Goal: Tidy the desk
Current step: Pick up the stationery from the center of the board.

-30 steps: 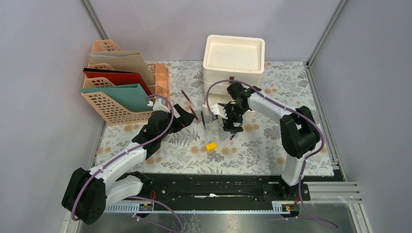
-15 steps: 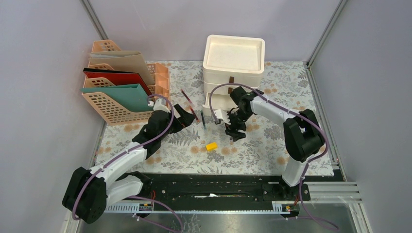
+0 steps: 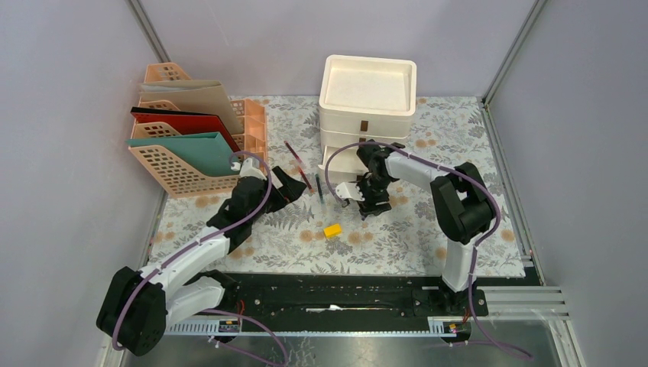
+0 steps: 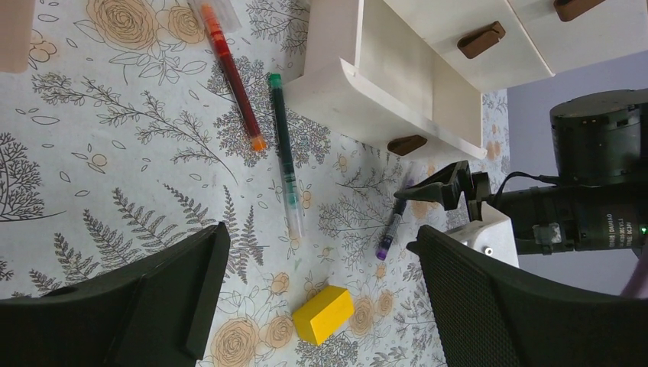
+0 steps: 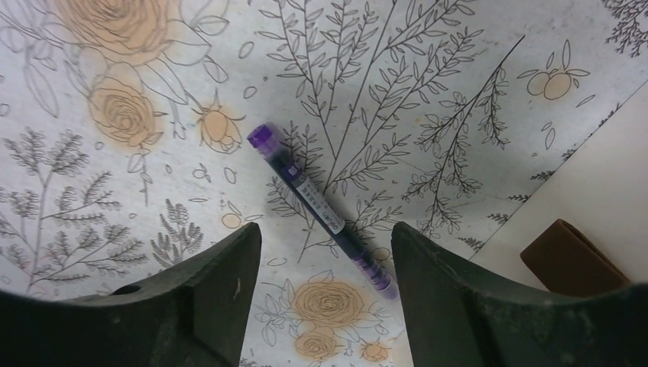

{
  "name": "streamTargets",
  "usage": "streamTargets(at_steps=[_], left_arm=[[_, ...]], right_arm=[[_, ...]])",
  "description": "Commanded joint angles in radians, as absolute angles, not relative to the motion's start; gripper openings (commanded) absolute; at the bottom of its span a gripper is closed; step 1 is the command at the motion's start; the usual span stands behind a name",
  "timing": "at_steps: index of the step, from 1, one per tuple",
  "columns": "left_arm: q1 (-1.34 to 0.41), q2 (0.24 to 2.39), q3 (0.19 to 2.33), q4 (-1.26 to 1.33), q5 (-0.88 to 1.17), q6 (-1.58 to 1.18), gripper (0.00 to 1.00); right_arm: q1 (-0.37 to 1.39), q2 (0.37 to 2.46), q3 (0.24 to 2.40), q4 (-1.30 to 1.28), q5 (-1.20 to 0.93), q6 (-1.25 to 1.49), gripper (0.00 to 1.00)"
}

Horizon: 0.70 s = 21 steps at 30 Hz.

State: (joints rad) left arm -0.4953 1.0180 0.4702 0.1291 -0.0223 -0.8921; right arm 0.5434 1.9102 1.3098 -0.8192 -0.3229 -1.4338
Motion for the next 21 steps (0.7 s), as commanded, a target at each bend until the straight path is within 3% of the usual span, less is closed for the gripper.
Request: streamTargets(at_steps=[1, 7, 12, 21], left_arm=[[-0.486, 1.019, 0.469, 0.188, -0.023, -0.898, 0.98], [-0.483, 1.025, 0.468, 0.193, -0.017, -0.900, 0.98], [-0.480, 1.028, 0.469, 0.191, -0.017, -0.900, 0.98], [-0.474, 1.038, 0.471, 0.202, -0.008, -0.903, 0.98]], right_arm=[[0.551, 1.939, 1.345, -0.791, -0.276, -1.490, 0.68], [0.552, 1.965, 1.343, -0.767, -0.263, -1.486, 0.59], [0.551, 1.986, 1.334, -0.767, -0.255, -1.466, 0.43], [0.552, 1.954, 1.314, -0.767, -0.257, -1.463, 0.42]])
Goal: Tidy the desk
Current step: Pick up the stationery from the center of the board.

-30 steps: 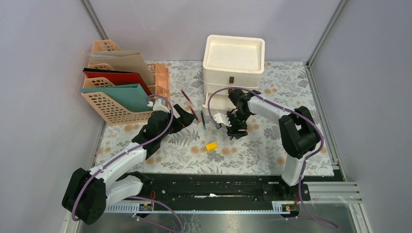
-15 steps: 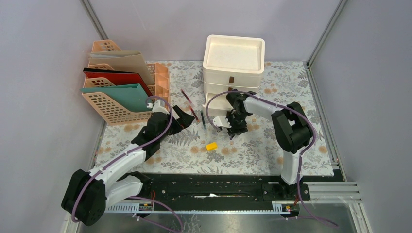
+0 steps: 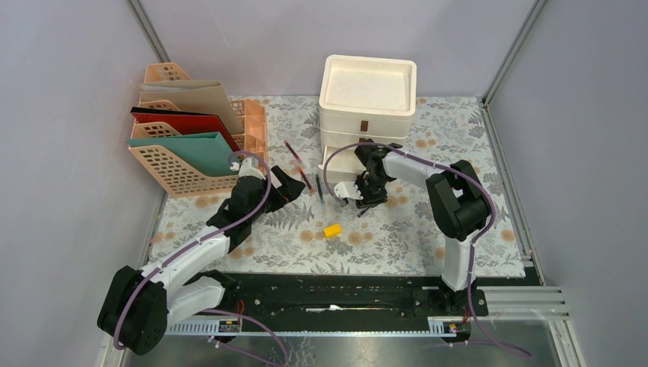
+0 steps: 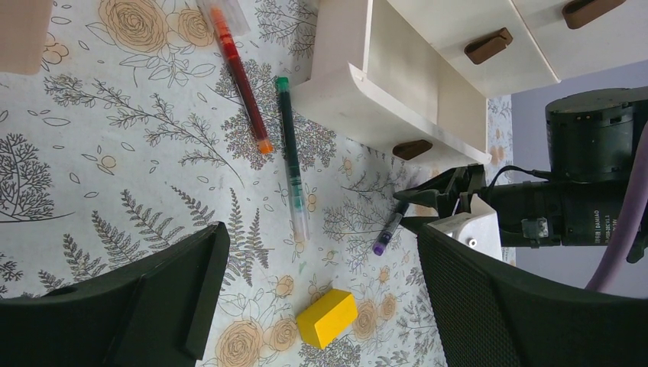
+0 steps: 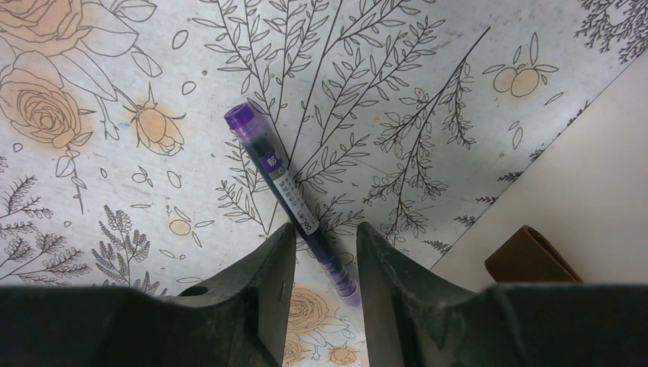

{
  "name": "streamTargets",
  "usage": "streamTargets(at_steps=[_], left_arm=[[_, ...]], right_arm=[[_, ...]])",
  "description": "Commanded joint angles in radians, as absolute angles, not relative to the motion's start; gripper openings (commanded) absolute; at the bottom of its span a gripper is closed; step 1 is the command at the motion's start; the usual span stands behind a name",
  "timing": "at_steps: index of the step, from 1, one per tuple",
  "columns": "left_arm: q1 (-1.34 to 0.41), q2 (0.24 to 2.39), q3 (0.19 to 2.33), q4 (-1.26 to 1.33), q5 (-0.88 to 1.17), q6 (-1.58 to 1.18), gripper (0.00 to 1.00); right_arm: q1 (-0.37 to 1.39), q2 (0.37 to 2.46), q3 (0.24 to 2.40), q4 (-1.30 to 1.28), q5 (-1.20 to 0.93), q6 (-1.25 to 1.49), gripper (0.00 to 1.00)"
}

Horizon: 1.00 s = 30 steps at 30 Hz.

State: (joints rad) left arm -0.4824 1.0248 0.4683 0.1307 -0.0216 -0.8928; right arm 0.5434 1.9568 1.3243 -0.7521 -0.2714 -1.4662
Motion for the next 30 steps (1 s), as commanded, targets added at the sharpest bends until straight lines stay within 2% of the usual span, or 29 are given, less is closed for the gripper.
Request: streamTargets(at_steps=[1, 4, 5, 6, 7, 9, 10, 13, 15, 17, 22, 30], left_arm=[[-0.474, 1.043, 0.474, 0.205, -0.005, -0.903, 0.98], [-0.474, 1.054, 0.481, 0.208, -0.005, -0.904, 0.98], [-0.474, 1.057, 0.482, 0.211, -0.005, -0.905, 0.98], [-0.474, 1.059, 0.482, 0.213, -0.005, -0.906, 0.98], [-0.474, 1.062, 0.481, 0.216, -0.005, -0.907, 0.98], [-0.474, 1.067, 0.483, 0.218, 0.018, -0.907, 0.98], [-0.474, 1.069, 0.485, 0.218, 0.023, -0.908, 0.98], [-0.472, 1.071, 0.488, 0.217, 0.023, -0.907, 0.98], [-0.472, 1.068, 0.486, 0.216, 0.023, -0.907, 0.98], [-0.472, 1.065, 0.483, 0.217, 0.024, -0.908, 0.98], [-0.472, 1.053, 0.475, 0.209, 0.019, -0.910, 0.99], [-0.471, 1.047, 0.471, 0.211, 0.017, -0.914, 0.99]], right_arm=[[0.552, 1.952, 1.318, -0.767, -0.257, -1.463, 0.42], [0.552, 1.938, 1.326, -0.767, -0.257, -1.463, 0.42], [0.551, 1.932, 1.327, -0.818, -0.348, -1.320, 0.04], [0.552, 1.928, 1.328, -0.824, -0.367, -1.270, 0.00], [0.551, 1.926, 1.330, -0.823, -0.374, -1.248, 0.05], [0.552, 1.927, 1.335, -0.823, -0.374, -1.226, 0.35], [0.552, 1.927, 1.336, -0.823, -0.370, -1.223, 0.42], [0.552, 1.920, 1.334, -0.823, -0.367, -1.233, 0.53], [0.551, 1.921, 1.333, -0.814, -0.366, -1.230, 0.52], [0.553, 1.929, 1.336, -0.805, -0.360, -1.223, 0.45], [0.552, 1.963, 1.325, -0.763, -0.317, -1.176, 0.22], [0.552, 1.878, 1.261, -0.763, -0.317, -1.176, 0.22]])
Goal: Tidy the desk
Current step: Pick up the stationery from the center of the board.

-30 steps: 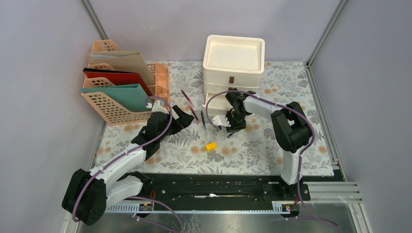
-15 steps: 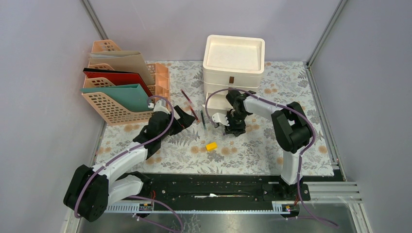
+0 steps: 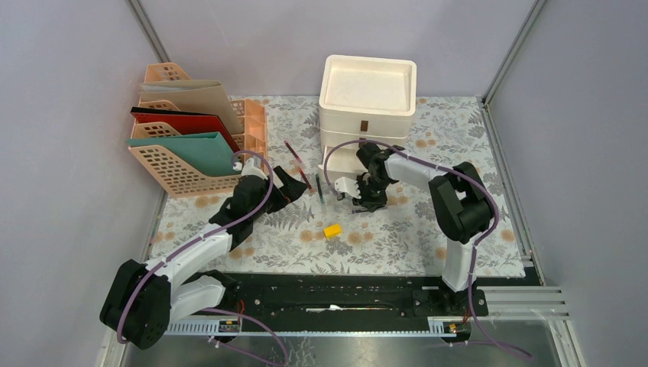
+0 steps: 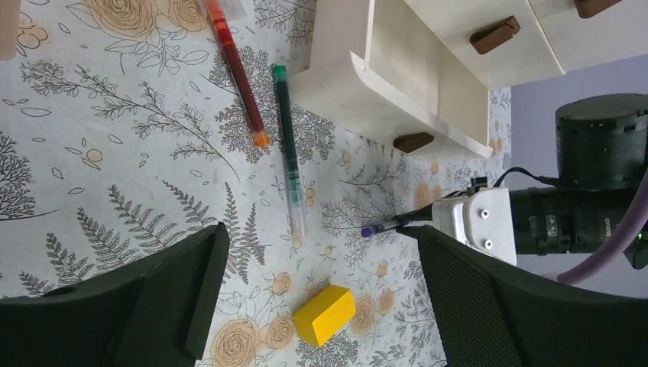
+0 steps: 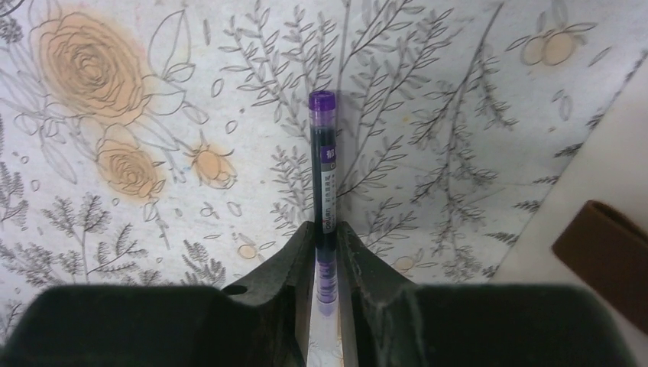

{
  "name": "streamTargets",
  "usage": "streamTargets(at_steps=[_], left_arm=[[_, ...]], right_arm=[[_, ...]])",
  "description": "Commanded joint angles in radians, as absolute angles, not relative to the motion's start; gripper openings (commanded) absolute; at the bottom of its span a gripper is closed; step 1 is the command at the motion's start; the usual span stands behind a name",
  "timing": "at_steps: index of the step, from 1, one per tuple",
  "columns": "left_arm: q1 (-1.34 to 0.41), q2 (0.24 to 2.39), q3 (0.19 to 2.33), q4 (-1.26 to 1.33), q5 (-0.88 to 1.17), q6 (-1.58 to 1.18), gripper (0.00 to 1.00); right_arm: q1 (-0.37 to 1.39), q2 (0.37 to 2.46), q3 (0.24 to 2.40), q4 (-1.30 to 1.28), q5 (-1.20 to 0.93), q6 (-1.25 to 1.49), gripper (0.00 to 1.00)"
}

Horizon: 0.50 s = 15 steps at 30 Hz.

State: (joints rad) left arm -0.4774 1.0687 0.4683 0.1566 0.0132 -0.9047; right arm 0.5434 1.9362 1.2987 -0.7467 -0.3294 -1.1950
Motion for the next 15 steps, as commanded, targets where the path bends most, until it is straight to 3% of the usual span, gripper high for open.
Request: streamTargets(at_steps=[1, 6, 7, 8, 15], left_arm=[[-0.471, 1.049, 0.472, 0.213, 0.020, -0.914, 0.99], [-0.471, 1.060, 0.483, 0.212, 0.033, -0.923, 0.99], [-0.471, 1.064, 0.483, 0.215, 0.038, -0.927, 0.99], [-0.471, 1.069, 0.484, 0.219, 0.043, -0.929, 0.99], [-0.471, 1.110, 0.510, 0.210, 0.070, -0.939, 0.99]], right_arm=[[0.551, 1.866, 1.263, -0.763, -0.317, -1.176, 0.22], [0.551, 1.806, 1.306, -0.763, -0.317, -1.176, 0.22], [0.552, 1.796, 1.316, -0.678, -0.377, -1.006, 0.03], [0.552, 1.788, 1.326, -0.659, -0.402, -0.951, 0.00], [0.549, 1.736, 1.451, -0.712, -0.454, -0.868, 0.00]])
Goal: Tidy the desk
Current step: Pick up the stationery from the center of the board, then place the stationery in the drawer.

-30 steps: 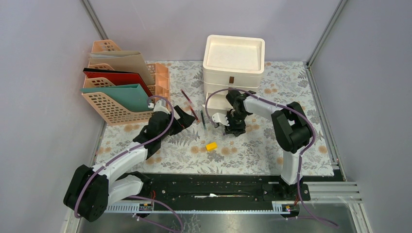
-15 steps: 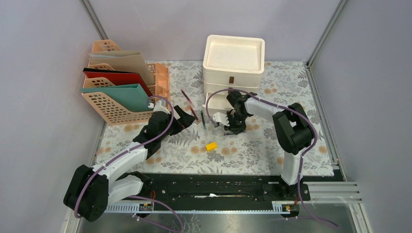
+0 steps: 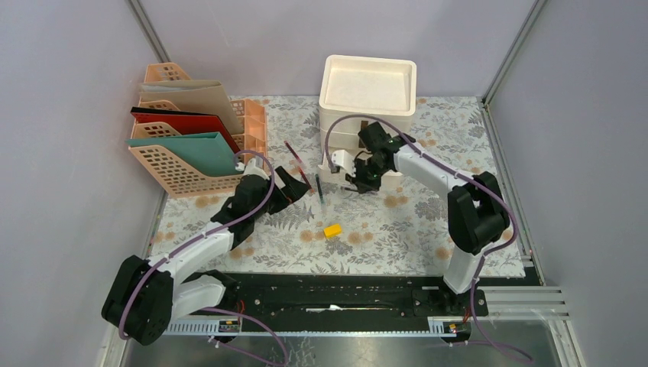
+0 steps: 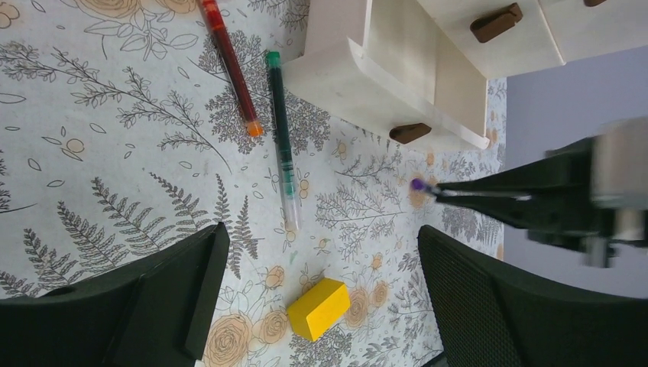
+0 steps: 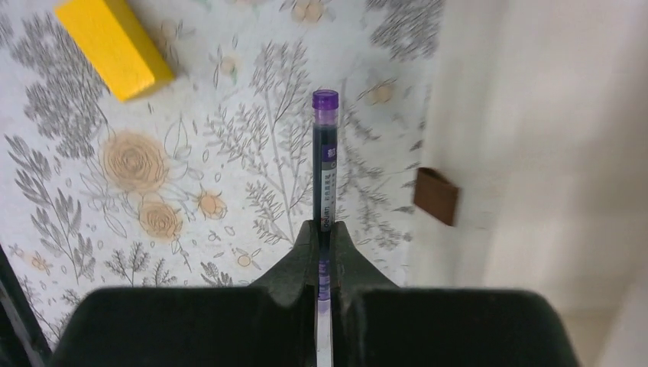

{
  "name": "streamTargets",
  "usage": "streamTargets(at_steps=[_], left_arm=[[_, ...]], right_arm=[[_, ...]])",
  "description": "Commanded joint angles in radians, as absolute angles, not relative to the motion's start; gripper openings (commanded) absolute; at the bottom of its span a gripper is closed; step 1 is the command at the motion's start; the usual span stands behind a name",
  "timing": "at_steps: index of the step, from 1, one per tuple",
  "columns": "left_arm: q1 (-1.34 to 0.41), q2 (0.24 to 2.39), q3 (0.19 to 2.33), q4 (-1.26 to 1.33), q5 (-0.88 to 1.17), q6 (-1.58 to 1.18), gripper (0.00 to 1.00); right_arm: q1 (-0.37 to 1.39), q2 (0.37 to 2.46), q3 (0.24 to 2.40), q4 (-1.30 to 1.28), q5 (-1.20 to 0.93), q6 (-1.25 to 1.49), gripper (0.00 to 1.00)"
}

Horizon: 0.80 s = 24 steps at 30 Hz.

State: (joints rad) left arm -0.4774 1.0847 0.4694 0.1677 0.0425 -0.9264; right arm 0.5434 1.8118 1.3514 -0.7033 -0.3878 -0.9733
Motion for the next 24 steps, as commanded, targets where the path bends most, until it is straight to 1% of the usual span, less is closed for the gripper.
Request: streamTargets(at_steps=[1, 5, 11, 12, 14, 17, 18, 20, 24], left_arm=[[-0.471, 1.118, 0.517, 0.208, 0.074, -0.937, 0.99], [-0.471, 1.168, 0.551, 0.194, 0.087, -0.929, 0.99], [-0.472, 1.262, 0.628, 0.173, 0.100, -0.912, 0.99], [-0.472, 1.280, 0.646, 0.163, 0.098, -0.904, 0.99], [-0.475, 1.317, 0.681, 0.135, 0.093, -0.895, 0.98], [-0.482, 1.372, 0.722, 0.119, 0.094, -0.892, 0.97], [-0.486, 1.389, 0.732, 0.116, 0.095, -0.894, 0.96], [-0.498, 1.425, 0.754, 0.111, 0.097, -0.893, 0.95], [-0.521, 1.478, 0.801, 0.086, 0.092, -0.893, 0.89]], right_arm=[[0.550, 1.728, 1.471, -0.712, -0.453, -0.858, 0.00], [0.545, 1.729, 1.562, -0.695, -0.403, -0.820, 0.00], [0.534, 1.795, 1.617, -0.576, -0.202, -0.794, 0.00], [0.533, 1.807, 1.617, -0.556, -0.170, -0.791, 0.05], [0.532, 1.834, 1.617, -0.524, -0.128, -0.782, 0.25], [0.524, 1.867, 1.626, -0.518, -0.112, -0.763, 0.41], [0.519, 1.867, 1.627, -0.518, -0.122, -0.748, 0.46], [0.512, 1.850, 1.624, -0.529, -0.167, -0.726, 0.51], [0.494, 1.786, 1.612, -0.605, -0.358, -0.696, 0.60]])
